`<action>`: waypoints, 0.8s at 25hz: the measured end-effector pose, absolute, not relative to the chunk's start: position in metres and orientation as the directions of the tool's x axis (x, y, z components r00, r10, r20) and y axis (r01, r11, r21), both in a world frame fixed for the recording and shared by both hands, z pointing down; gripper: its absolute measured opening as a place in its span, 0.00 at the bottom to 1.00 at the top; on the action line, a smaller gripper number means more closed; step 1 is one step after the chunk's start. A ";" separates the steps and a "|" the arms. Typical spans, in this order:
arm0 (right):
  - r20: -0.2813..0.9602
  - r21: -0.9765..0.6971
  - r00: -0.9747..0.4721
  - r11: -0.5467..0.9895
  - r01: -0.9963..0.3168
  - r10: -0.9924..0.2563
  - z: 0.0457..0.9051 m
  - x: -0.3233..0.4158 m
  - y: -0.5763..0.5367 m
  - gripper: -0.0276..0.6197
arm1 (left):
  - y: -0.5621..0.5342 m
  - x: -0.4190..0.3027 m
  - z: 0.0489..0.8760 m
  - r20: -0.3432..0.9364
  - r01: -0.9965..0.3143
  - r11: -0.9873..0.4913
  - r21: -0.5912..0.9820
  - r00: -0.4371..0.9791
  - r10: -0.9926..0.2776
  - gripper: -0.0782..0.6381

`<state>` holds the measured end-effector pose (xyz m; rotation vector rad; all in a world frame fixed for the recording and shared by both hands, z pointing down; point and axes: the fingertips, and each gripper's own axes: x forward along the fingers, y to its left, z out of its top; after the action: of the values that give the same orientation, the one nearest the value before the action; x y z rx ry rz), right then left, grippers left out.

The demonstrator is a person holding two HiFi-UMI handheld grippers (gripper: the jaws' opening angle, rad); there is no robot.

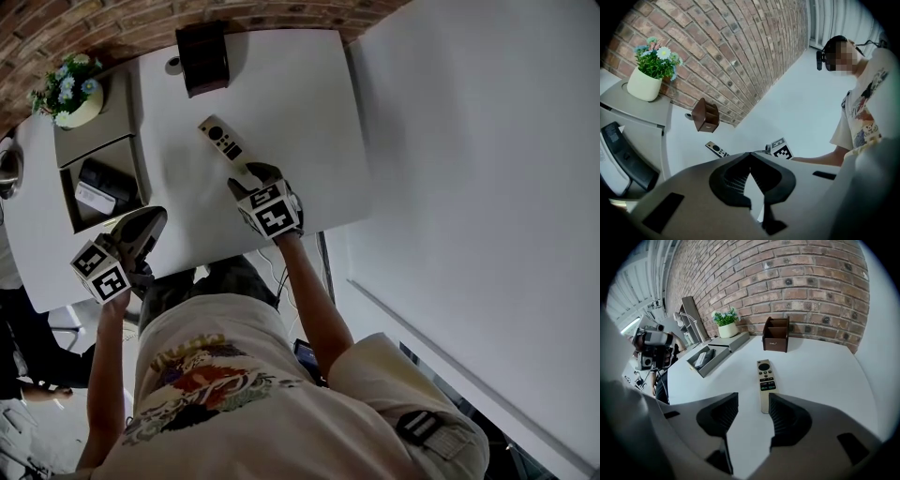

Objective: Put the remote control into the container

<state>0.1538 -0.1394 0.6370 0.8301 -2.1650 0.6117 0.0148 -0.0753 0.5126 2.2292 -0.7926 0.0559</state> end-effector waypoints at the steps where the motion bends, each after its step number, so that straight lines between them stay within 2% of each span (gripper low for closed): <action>1: 0.769 -0.171 -0.527 0.677 -0.716 -0.363 0.640 0.154 -0.140 0.34 | -0.074 0.014 0.514 0.277 -0.561 -0.517 0.647 0.804 -0.526 0.12; 8: 0.798 -0.155 -0.490 0.665 -0.731 -0.352 0.660 0.160 -0.146 0.39 | -0.069 0.006 0.523 0.324 -0.605 -0.469 0.644 0.770 -0.549 0.12; 13: 0.811 -0.147 -0.474 0.665 -0.732 -0.343 0.670 0.162 -0.152 0.41 | -0.060 0.001 0.531 0.301 -0.593 -0.452 0.666 0.768 -0.565 0.12; 20: 0.821 0.003 -0.412 0.726 -0.687 -0.394 0.655 0.162 -0.169 0.44 | -0.047 -0.008 0.536 0.318 -0.614 -0.416 0.671 0.745 -0.586 0.12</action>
<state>0.1619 -0.1694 0.6553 0.8193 -2.0521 0.4241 -0.0082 -0.0465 0.5360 2.1223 -0.8995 0.0424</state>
